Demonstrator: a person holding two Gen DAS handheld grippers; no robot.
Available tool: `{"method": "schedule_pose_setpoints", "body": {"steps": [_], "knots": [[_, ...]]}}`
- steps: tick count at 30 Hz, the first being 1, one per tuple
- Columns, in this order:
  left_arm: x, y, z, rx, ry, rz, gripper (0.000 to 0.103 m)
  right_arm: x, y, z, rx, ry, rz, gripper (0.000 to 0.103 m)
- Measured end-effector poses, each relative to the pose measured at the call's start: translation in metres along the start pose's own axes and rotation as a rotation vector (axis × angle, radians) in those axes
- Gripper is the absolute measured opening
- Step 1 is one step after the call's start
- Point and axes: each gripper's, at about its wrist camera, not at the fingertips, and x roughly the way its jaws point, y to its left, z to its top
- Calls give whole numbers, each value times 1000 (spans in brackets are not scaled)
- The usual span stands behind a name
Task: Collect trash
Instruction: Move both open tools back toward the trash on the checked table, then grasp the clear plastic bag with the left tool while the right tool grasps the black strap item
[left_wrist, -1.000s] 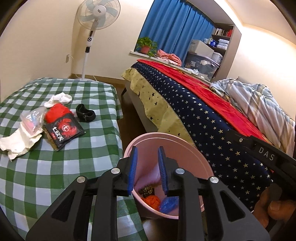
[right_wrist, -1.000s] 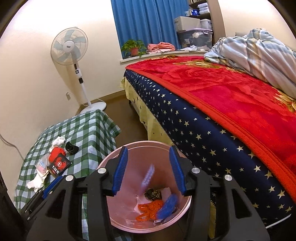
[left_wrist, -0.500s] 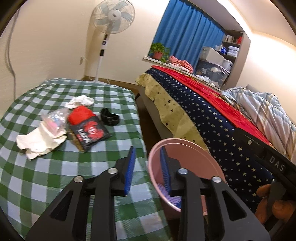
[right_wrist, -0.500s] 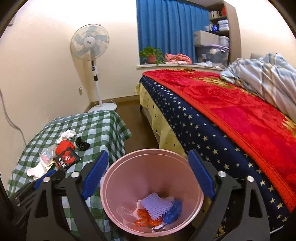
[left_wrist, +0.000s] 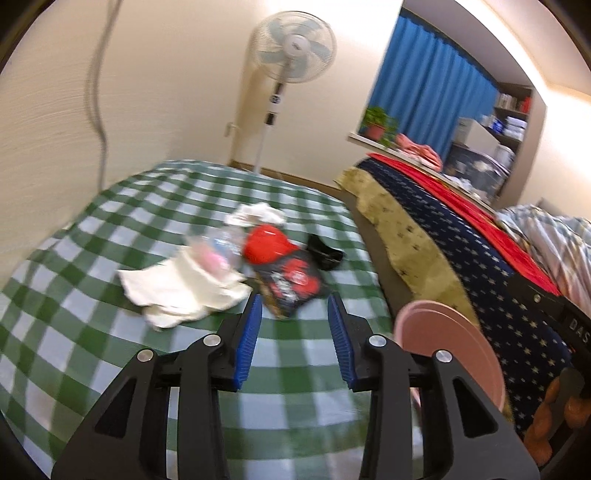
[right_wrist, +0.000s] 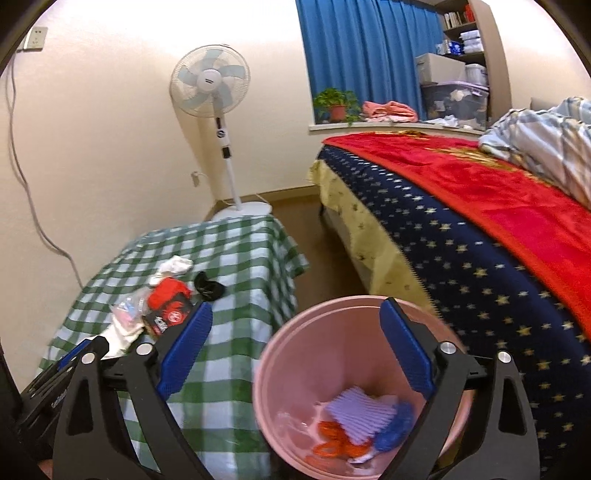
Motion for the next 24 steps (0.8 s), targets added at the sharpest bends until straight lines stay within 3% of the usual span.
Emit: {"method": "schedule_pose_setpoints", "body": {"steps": [6, 24], "knots": [[7, 23, 8, -26, -38, 87, 37, 25, 16, -6, 17, 44, 71, 55], [55, 52, 25, -97, -43, 181, 37, 96, 58, -10, -1, 116, 156, 53]]}}
